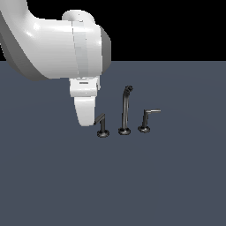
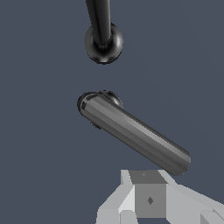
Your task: Turn on the faucet by rotating a designated handle.
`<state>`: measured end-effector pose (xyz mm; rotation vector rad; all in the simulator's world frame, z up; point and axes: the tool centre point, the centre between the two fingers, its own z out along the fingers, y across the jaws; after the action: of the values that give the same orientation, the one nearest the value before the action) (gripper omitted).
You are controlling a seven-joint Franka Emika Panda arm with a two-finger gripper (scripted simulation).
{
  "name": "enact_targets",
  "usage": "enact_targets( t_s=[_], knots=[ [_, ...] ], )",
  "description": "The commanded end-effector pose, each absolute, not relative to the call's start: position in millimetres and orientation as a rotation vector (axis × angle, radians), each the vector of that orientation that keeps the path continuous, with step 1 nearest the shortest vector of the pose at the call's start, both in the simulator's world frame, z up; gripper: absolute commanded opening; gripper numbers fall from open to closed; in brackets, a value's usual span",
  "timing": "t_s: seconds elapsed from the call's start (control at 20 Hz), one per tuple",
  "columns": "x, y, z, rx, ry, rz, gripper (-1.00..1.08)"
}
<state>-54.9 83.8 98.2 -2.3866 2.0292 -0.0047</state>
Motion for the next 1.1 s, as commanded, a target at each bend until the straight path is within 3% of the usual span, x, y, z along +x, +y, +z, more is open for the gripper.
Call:
enact_targets(
  t_s=[0.0,0.55,0.65,1.05],
  knots=[
    [-56,84,98,-2.388,2.029,-0.003,-1.00],
    [-75,35,98,-2.385,2.044,0.000,-1.00],
    [-73,56,98,-2.412,2.001,0.002,-1.00],
    [-57,6,98,-2.391,2.035,0.001,-1.00]
  ],
)
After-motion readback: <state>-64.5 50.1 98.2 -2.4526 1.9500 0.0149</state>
